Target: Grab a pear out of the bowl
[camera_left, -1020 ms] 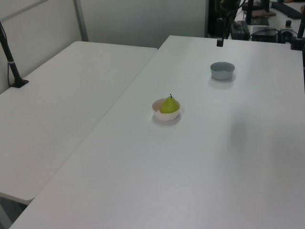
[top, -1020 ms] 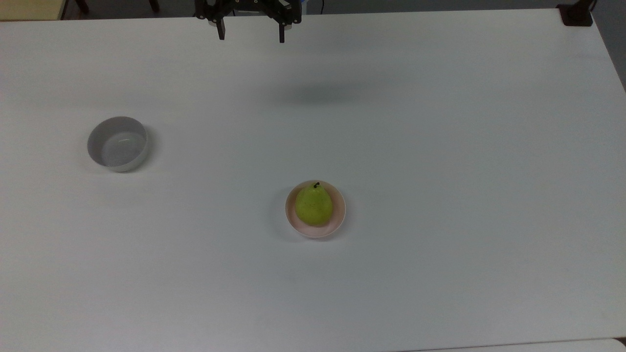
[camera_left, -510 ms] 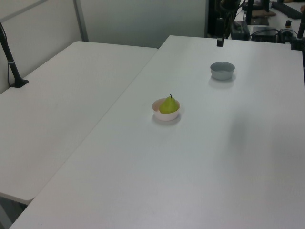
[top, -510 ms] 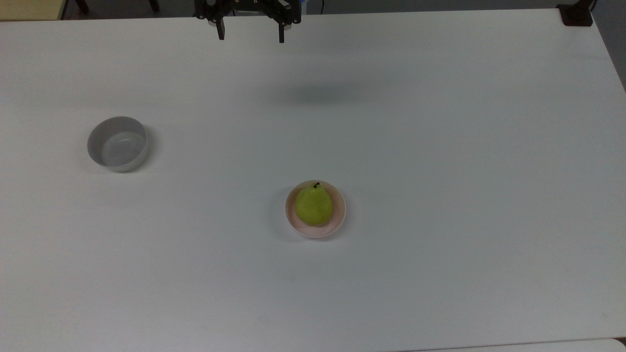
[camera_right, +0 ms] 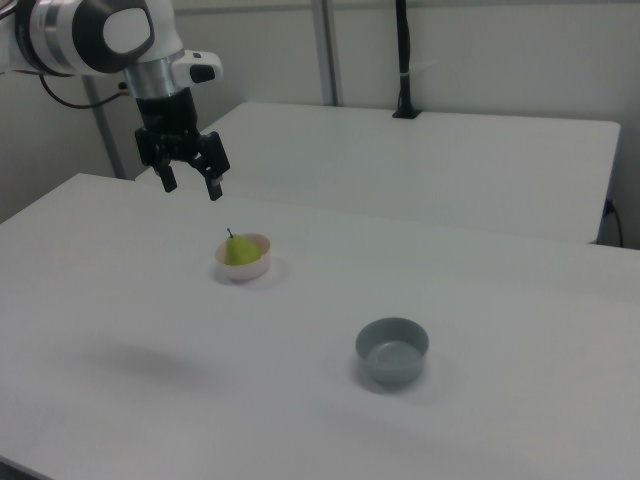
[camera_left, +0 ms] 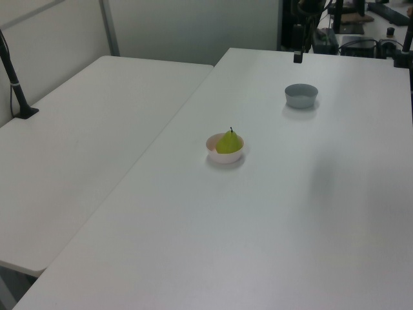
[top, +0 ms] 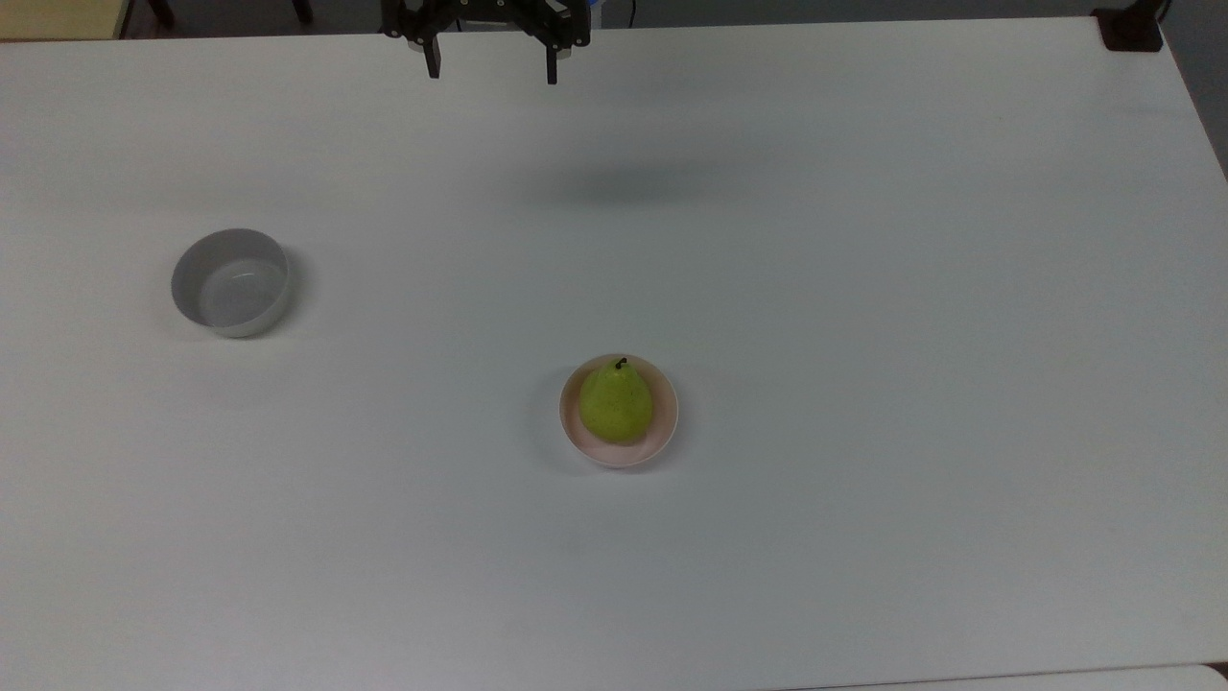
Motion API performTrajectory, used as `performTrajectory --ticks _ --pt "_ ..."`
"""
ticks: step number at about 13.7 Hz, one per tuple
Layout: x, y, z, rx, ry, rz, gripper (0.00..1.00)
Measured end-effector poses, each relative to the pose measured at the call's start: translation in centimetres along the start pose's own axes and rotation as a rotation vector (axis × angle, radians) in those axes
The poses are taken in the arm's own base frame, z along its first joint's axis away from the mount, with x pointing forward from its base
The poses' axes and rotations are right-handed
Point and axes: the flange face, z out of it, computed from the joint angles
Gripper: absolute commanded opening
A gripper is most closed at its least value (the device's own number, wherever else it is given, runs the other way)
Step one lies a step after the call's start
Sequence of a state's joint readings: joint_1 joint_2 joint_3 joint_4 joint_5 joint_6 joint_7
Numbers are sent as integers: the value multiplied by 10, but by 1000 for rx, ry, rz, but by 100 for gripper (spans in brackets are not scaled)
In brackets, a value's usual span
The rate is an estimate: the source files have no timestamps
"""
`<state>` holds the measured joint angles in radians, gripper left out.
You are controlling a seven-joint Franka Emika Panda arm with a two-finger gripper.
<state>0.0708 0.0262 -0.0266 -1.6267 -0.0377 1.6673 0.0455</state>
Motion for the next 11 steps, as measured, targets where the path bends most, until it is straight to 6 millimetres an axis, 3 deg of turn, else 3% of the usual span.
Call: performTrajectory --ticks 11 --pt "0 1 0 0 0 2 100"
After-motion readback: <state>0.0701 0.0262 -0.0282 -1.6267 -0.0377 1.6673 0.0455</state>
